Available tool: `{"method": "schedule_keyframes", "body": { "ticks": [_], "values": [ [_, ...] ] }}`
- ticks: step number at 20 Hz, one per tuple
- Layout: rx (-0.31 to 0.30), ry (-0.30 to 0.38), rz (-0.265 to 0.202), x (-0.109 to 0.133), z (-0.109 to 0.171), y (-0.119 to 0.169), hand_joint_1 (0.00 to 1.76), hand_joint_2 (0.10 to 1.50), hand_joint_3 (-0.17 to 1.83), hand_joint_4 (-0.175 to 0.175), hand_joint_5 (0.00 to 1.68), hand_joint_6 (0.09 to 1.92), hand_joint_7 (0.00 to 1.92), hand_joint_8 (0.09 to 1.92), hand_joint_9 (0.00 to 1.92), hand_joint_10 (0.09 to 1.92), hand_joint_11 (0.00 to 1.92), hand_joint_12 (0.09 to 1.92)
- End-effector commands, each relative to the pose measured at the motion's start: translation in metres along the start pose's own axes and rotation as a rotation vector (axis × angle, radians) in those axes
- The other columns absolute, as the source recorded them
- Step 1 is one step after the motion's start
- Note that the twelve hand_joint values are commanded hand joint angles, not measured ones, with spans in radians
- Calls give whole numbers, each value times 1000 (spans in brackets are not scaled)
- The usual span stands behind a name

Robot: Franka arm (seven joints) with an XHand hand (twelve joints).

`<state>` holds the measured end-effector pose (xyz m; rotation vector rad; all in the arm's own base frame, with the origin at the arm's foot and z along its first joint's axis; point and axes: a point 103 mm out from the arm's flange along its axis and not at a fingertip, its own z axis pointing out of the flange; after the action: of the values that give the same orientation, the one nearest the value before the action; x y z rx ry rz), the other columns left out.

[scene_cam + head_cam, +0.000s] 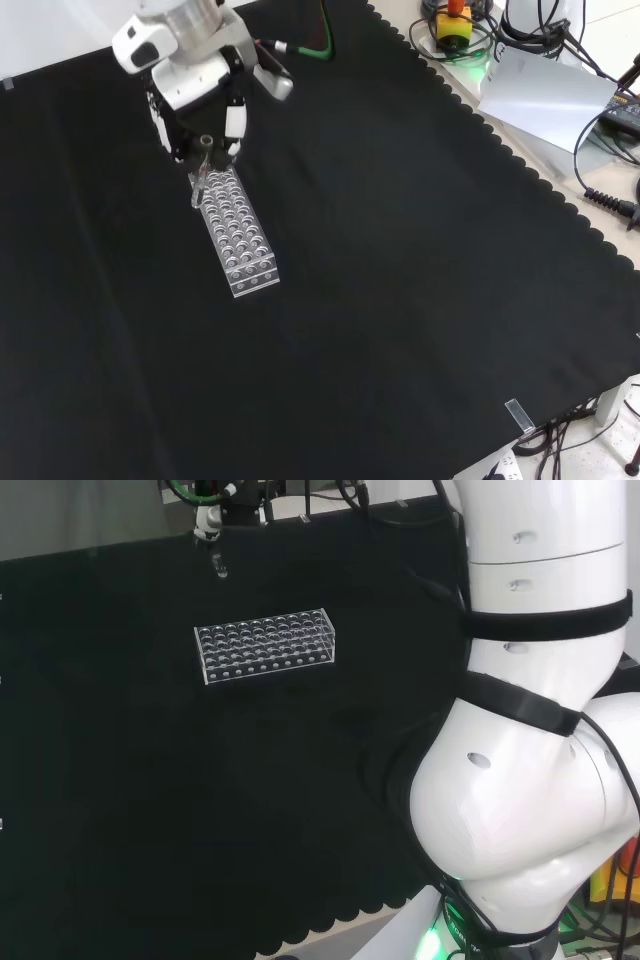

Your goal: Shake the test tube.

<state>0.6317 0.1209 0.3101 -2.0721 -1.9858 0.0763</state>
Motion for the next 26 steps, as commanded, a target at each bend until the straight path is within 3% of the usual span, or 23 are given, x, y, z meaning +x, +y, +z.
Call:
{"method": "schedule_keyframes", "body": {
  "ticks": [1, 6, 12, 21, 26],
  "values": [
    [-21, 21, 38, -28, -21, -21, 1430, 721, 480, -175, 1292, 314, 1362, 747, 1325, 481, 1185, 897],
    [-34, 26, 76, -51, -28, -35, 1430, 718, 485, -175, 1294, 312, 1363, 746, 1326, 481, 1183, 901],
    [-39, 0, 160, -97, -35, -49, 1430, 716, 489, -175, 1296, 310, 1364, 744, 1327, 481, 1182, 905],
    [-61, -71, 399, -200, -61, -81, 1431, 712, 494, -175, 1298, 308, 1366, 743, 1329, 479, 1180, 910],
    [-82, -83, 478, -234, -74, -95, 1431, 710, 497, -175, 1299, 307, 1367, 742, 1329, 479, 1178, 913]
  ]
}}
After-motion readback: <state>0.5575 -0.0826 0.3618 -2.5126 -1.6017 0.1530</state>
